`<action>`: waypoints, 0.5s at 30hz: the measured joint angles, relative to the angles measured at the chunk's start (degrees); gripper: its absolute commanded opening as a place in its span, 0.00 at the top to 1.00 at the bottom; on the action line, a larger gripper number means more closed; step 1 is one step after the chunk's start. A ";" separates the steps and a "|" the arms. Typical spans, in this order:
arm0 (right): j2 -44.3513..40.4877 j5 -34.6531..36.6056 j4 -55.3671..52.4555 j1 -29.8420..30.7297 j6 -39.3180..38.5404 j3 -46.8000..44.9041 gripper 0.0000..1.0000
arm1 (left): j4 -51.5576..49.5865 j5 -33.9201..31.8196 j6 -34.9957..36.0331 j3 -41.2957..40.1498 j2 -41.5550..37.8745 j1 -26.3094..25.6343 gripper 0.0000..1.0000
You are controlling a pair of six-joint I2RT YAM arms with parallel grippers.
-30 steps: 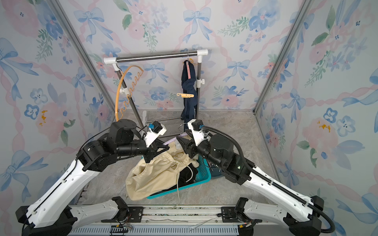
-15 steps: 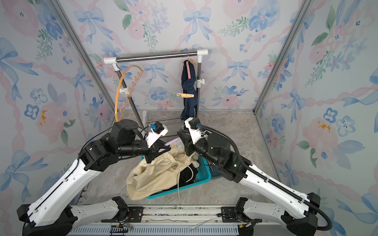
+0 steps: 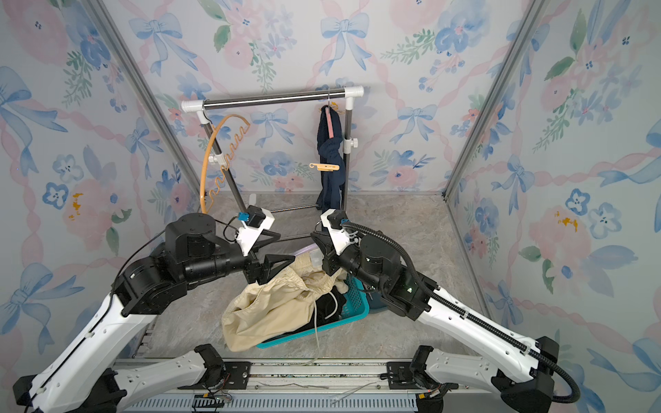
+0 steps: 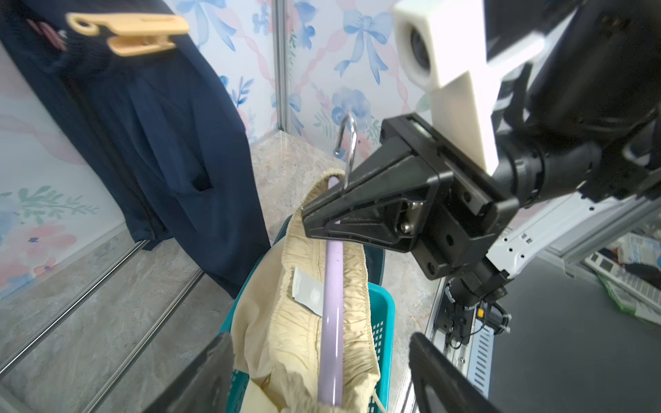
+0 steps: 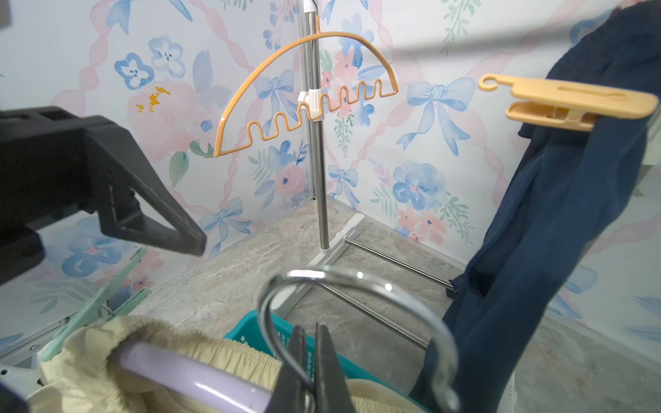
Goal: Remove the clothespins securing shorts to the hanger
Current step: Remove the clothespin from the hanger.
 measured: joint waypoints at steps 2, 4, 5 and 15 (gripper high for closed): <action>-0.59 -0.50 0.37 -0.33 0.00 -1.09 1.00 | 0.76 -3.17 -1.62 -2.12 -3.54 0.00 0.05; -1.22 -1.05 0.57 -0.50 -0.02 -2.03 1.00 | 1.03 -6.08 -3.58 -4.42 -7.02 0.02 0.04; -1.55 -1.46 0.90 -0.72 -0.07 -2.47 1.00 | 1.20 -7.41 -4.72 -5.57 -8.79 0.02 0.04; -3.82 -4.11 6.05 -2.62 -1.60 -5.14 1.00 | 2.43 -11.06 -20.81 -14.67 -20.87 0.11 0.07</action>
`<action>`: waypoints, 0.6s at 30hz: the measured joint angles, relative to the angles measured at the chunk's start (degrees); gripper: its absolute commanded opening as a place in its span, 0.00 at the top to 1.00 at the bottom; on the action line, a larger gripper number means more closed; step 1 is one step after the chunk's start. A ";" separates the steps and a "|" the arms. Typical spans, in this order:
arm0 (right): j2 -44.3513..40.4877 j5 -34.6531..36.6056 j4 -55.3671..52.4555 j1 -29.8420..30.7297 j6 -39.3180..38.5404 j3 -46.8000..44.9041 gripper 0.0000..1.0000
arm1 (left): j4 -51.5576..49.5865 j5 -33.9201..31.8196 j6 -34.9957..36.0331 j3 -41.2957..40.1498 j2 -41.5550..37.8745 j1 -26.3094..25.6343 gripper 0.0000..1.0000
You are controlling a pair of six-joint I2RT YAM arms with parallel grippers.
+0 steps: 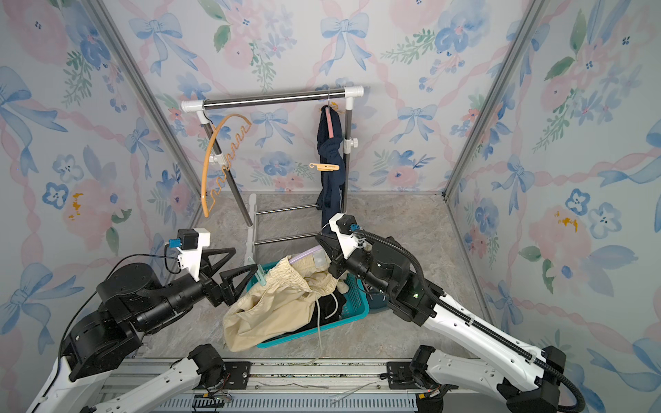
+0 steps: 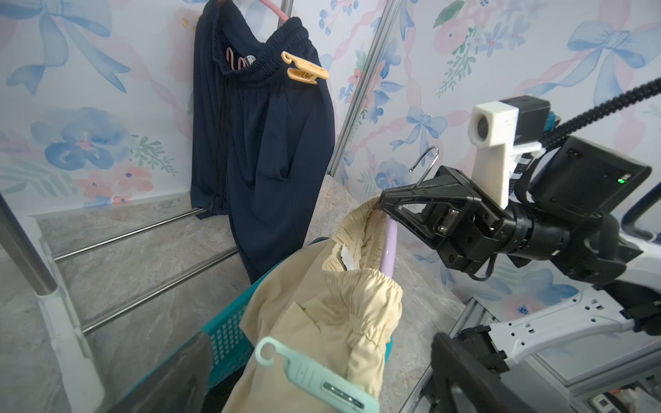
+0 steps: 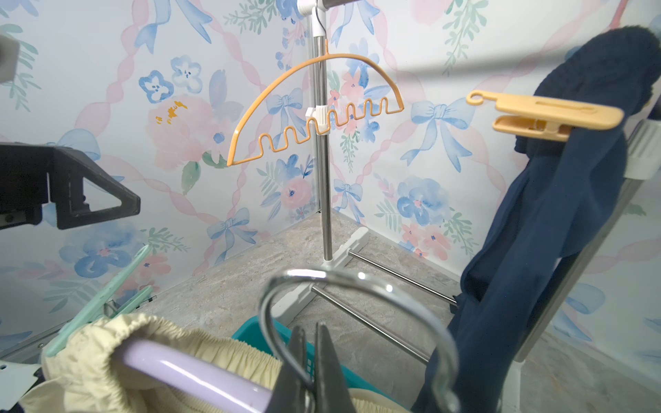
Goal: Remove the clothespins securing shorts to the hanger
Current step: Remove the clothespin from the hanger.
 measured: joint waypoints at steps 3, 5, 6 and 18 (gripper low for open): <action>0.00 -0.70 0.85 -0.31 -0.31 -0.09 1.00 | 0.13 1.03 -4.59 -1.81 -1.53 0.00 0.11; 0.00 -0.87 1.31 -0.39 -0.33 -0.09 1.00 | 0.33 2.21 -6.99 -2.67 -1.97 0.00 0.12; 0.00 -1.01 1.55 -0.39 -0.35 -0.09 1.00 | 0.59 2.95 -8.20 -3.15 -2.01 0.00 0.12; 0.00 -2.40 3.04 -0.39 -0.46 -0.42 1.00 | 6.58 9.86 -15.50 -8.85 -1.46 0.15 0.27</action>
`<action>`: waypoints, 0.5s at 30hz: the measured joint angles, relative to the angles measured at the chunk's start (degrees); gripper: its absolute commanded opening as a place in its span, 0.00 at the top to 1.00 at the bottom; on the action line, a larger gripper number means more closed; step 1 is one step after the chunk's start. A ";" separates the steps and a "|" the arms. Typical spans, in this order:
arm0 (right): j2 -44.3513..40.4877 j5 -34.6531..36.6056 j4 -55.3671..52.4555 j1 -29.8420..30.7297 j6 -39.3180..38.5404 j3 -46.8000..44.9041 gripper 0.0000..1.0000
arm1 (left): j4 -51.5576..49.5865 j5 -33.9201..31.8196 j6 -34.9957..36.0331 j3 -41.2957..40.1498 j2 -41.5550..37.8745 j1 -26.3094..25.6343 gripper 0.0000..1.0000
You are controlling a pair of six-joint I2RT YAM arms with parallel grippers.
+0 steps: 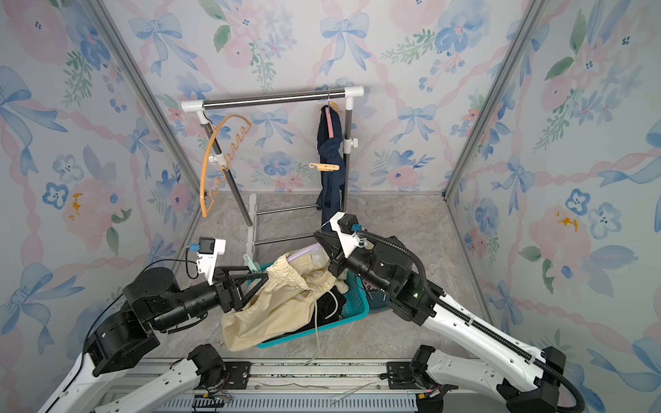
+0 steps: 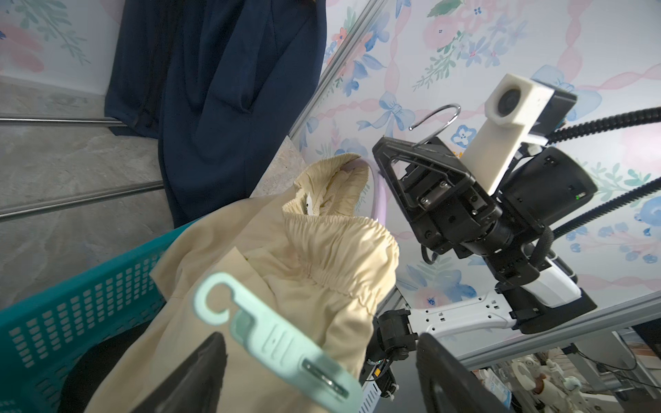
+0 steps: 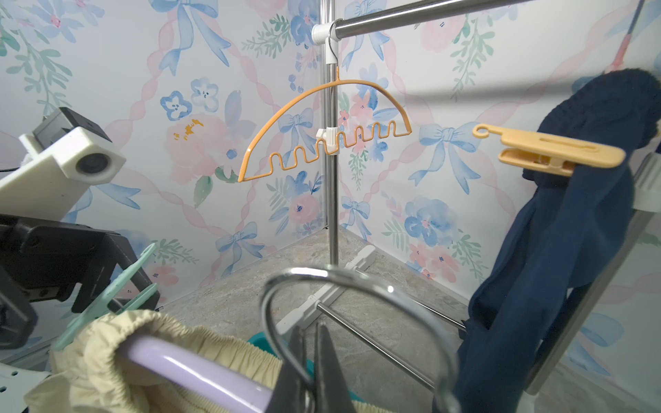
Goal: Remove the clothespins securing shorts to the hanger
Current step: Remove the clothespin from the hanger.
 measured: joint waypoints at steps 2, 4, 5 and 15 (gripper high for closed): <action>0.00 -0.11 0.09 -0.02 0.17 -0.09 1.00 | 1.66 0.87 -0.72 -1.18 0.00 0.46 0.32; 0.00 -0.13 0.33 -0.04 0.22 -0.09 1.00 | 3.82 2.05 -1.62 -2.56 -0.11 1.16 0.37; 0.00 -0.13 0.46 -0.07 0.24 -0.09 1.00 | 4.96 2.75 -2.08 -3.26 -0.17 1.55 0.39; 0.00 -0.52 1.64 -0.11 1.03 -0.09 1.00 | 10.12 9.42 -5.40 -5.40 -1.51 8.41 0.45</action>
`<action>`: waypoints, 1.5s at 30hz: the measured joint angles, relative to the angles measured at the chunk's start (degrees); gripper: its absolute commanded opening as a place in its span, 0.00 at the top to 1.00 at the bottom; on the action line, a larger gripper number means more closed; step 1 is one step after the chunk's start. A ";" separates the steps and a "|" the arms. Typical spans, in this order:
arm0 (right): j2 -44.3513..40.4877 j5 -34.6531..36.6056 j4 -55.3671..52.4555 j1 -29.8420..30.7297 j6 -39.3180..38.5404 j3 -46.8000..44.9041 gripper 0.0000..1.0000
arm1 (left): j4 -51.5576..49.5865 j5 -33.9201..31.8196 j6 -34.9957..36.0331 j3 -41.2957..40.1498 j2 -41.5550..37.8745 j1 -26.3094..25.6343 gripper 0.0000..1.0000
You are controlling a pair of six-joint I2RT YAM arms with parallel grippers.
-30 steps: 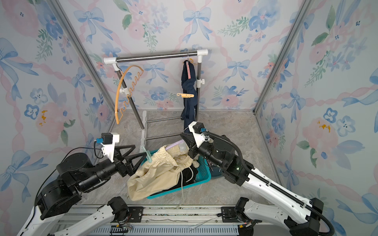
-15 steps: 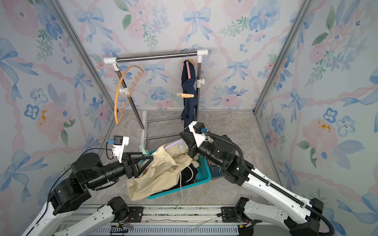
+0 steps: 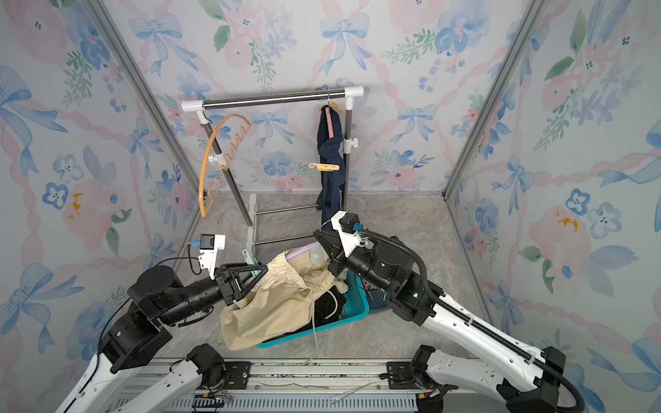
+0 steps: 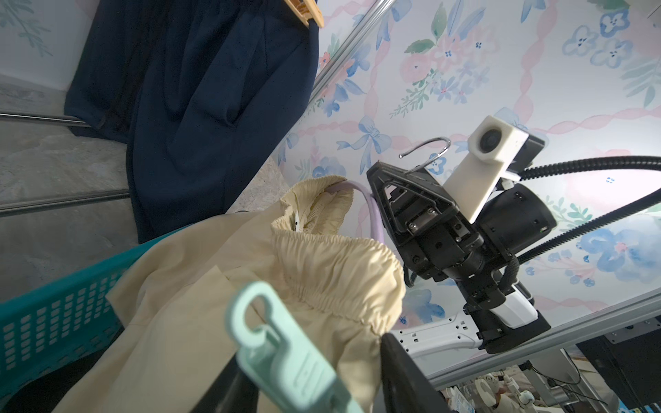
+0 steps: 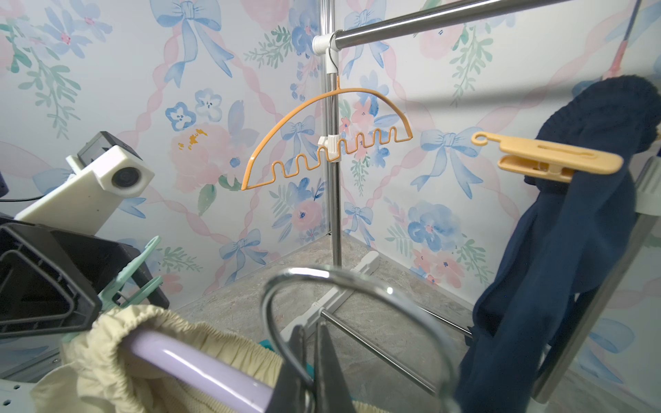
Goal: Remove the clothespins securing shorts to the hanger
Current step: Remove the clothespin from the hanger.
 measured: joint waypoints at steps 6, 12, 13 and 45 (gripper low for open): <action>0.00 0.00 -0.11 0.00 0.02 -0.15 1.00 | 4.11 2.95 -3.37 -2.32 -0.63 2.47 0.38; 0.00 -0.02 -0.07 0.00 0.02 -0.17 1.00 | 5.51 4.28 -5.05 -2.51 -0.63 3.54 0.42; 0.00 -0.02 -0.07 0.00 0.02 -0.17 1.00 | 5.51 4.44 -5.31 -2.51 -0.63 3.74 0.43; 0.02 -0.85 -1.01 0.00 0.00 -0.46 1.00 | 6.58 4.02 -7.19 -2.25 -0.22 6.88 1.00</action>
